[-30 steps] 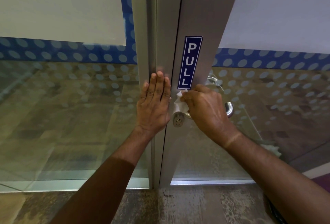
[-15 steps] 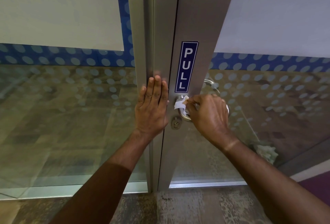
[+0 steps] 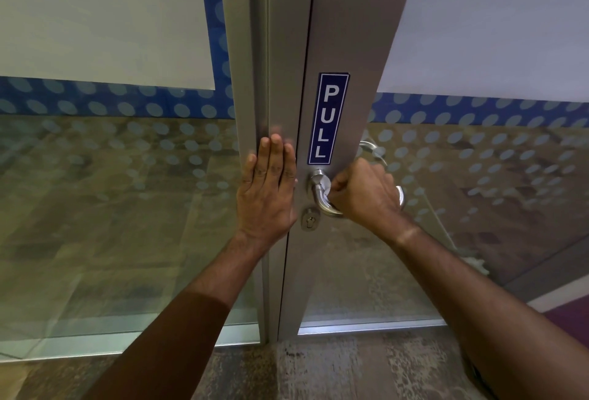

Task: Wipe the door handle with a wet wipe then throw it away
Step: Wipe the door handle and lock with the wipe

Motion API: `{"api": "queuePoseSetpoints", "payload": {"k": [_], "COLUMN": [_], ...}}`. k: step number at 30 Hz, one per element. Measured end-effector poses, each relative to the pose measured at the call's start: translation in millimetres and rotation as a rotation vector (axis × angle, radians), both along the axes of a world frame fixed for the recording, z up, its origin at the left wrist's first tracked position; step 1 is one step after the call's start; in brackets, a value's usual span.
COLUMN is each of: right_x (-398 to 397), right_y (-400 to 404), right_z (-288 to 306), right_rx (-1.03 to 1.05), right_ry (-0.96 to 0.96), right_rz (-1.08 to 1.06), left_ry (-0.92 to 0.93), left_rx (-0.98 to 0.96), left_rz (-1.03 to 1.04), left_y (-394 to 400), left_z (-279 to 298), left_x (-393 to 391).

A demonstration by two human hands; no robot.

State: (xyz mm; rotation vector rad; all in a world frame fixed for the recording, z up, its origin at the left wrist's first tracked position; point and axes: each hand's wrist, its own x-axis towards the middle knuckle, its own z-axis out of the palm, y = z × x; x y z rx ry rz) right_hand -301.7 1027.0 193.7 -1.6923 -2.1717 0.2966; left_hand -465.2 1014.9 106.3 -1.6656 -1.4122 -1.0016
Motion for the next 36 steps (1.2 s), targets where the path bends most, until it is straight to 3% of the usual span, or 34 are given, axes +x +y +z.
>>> {"api": "queuePoseSetpoints", "payload": {"k": [5,9,13,18,22,25,29,36], "right_x": [-7.4,10.8,51.0,77.3,80.9,72.9,41.4,-21.7], "right_y": [6.2,-0.9,-16.3,-40.9,-64.9,-79.9,-88.5,-73.0], "right_z": [7.0,15.6,22.1,10.7,-11.9,-36.7,-76.6,-104.7], "right_rx": [-0.093,-0.003,0.119,-0.202,-0.326,-0.38,-0.247,-0.199], "right_ry": [-0.074,-0.106,0.341,0.794,0.968,0.932,0.876,1.439], "right_rz": [0.006,0.009,0.053,0.217,0.261,0.197,0.034,-0.201], "left_ry": [0.016,0.022,0.022,0.019,0.017,0.011,0.02,0.036], "left_rx": [-0.027,-0.028,-0.042,-0.052,-0.058,-0.051,-0.032,-0.021], "left_rz": [0.026,0.016,0.023,0.019,0.014,0.015,0.005,0.018], "left_y": [-4.4,-6.4,-7.8,-8.4,-8.4,-7.5,-5.7,-4.5], "left_z": [1.9,4.8,6.4,6.0,6.7,6.3,5.7,3.5], "left_x": [-0.7,0.8,1.2,0.2,0.4,0.8,0.1,-1.3]}}
